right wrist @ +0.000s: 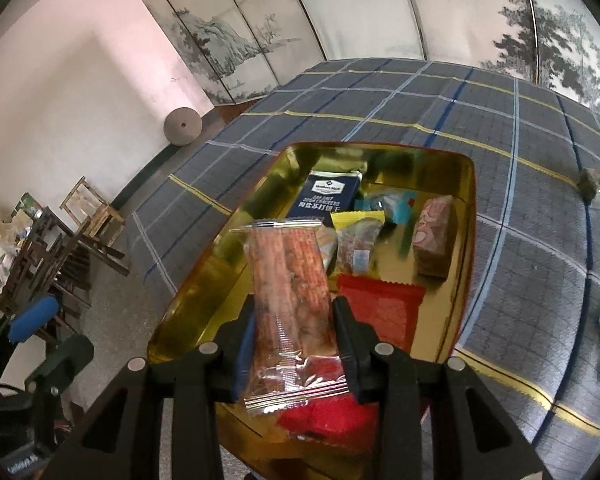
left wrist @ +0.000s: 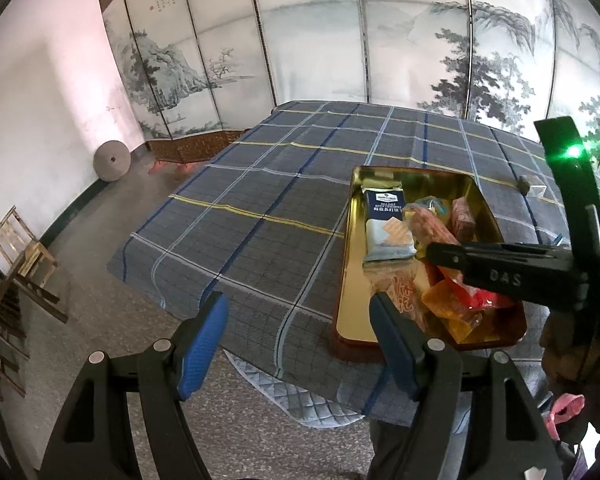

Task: Organize snacks
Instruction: 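Carry the shrimp-chip bag over the gold tin with the right gripper, then open the right gripper to drop the shrimp-chip bag into the tin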

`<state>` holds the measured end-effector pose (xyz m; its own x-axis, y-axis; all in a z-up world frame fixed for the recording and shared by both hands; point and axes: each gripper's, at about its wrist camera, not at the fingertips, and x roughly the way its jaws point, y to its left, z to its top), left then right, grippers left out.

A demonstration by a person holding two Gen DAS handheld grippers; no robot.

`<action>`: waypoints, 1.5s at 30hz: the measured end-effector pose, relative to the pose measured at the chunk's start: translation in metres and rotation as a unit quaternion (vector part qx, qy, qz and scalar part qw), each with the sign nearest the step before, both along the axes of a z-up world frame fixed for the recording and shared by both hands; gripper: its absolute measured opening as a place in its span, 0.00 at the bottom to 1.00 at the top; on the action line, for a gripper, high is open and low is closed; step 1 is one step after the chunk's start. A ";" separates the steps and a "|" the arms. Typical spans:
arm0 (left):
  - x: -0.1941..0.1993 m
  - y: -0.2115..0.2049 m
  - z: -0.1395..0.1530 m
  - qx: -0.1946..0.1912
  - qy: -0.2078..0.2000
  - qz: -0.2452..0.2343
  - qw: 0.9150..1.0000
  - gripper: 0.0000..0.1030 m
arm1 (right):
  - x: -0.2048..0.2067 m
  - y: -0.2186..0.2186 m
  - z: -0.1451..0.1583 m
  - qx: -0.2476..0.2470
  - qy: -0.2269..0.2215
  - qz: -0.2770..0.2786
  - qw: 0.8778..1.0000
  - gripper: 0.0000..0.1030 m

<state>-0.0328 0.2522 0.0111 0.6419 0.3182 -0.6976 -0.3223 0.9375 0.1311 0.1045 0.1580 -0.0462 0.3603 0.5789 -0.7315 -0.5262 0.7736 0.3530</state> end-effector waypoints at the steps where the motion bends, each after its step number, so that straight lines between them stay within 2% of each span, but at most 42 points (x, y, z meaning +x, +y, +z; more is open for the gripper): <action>1: 0.000 -0.001 -0.001 0.000 0.001 -0.001 1.000 0.68 | 0.001 0.001 -0.001 0.002 0.003 -0.002 1.000 0.36; 18: 0.002 -0.006 -0.007 0.002 0.011 -0.005 1.000 0.68 | 0.004 0.012 -0.003 0.024 0.018 0.000 1.000 0.37; 33: 0.003 -0.007 -0.014 0.001 0.023 -0.007 1.000 0.68 | -0.007 0.007 0.003 0.043 0.013 0.009 0.999 0.37; 40: 0.004 -0.008 -0.014 0.001 0.023 -0.008 1.000 0.70 | -0.028 -0.035 0.018 0.055 -0.021 -0.004 0.998 0.37; 45: 0.004 -0.012 -0.009 0.007 0.021 -0.012 1.000 0.71 | -0.044 -0.094 0.026 0.022 -0.070 -0.038 0.997 0.38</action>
